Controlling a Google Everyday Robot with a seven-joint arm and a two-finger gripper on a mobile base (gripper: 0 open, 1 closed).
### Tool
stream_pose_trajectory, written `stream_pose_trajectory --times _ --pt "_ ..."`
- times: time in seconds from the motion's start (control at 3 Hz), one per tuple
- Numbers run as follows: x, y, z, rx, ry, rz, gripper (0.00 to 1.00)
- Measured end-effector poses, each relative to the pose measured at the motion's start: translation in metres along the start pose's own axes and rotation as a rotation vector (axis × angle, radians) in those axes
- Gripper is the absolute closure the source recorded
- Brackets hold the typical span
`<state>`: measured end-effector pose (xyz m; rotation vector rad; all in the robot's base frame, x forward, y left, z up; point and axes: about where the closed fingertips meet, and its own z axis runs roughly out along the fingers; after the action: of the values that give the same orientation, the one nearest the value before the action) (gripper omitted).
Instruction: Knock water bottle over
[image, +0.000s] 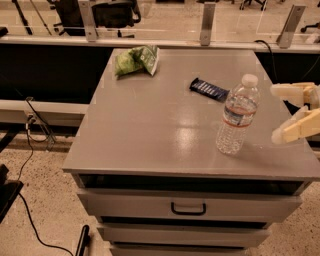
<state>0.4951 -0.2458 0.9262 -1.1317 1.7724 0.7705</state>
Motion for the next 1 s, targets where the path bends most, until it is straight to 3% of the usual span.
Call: stream_pose_trajectory --times 0.33,0.67,1.0 --pt "-0.008 0.006 0.000 -0.010 -0.200 0.004 0.00" --pt "-0.018 0.013 -0.001 0.025 -0.329 -0.037 0.00" --pt "-0.031 0.019 0.002 0.062 -0.380 -0.104 0.00"
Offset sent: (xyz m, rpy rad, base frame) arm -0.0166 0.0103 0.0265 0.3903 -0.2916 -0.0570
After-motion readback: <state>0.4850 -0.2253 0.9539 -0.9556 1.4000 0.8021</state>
